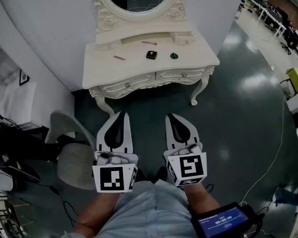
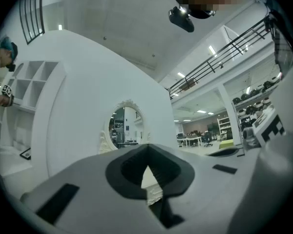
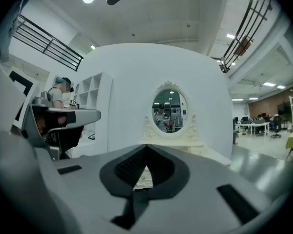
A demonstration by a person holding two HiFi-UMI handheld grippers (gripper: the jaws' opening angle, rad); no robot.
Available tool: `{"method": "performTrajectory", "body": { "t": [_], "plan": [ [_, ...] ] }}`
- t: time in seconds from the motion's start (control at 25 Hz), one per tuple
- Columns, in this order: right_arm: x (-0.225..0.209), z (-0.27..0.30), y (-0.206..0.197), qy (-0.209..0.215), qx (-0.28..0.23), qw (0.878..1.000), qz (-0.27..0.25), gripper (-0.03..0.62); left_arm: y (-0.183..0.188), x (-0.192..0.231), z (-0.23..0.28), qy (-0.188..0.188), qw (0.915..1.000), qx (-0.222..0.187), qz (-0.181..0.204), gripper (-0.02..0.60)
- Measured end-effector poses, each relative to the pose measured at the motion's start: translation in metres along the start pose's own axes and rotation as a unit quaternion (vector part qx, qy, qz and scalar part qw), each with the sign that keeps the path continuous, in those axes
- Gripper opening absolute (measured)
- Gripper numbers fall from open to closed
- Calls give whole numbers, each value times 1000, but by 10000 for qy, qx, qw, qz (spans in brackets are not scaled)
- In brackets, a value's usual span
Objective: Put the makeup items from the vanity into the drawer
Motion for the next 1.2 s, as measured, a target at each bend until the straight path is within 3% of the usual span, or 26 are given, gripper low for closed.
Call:
{"method": "performTrajectory", "body": {
  "t": [0.44,0.8,1.2],
  "plan": [
    [-24,-4,-6,308,-85,9993,194,2,-4,-25,13,57,9999,95,49,0],
    [-48,6,-27,471,237,9983,228,2,-22,-43,27,176,9994,308,32,-1],
    [-67,99,-43,602,458,9970,139,2,-59,1,105,232,9984,484,-186,-1]
  ]
}}
Point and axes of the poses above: the fingertips, and each gripper's own axes: z forward along the fingers, x to its left, y out of its top, the point moved 6 cm from there along -z, backward along the fingers, and after that the axes turned 5 degrees about -z, right-handed, at the moved point
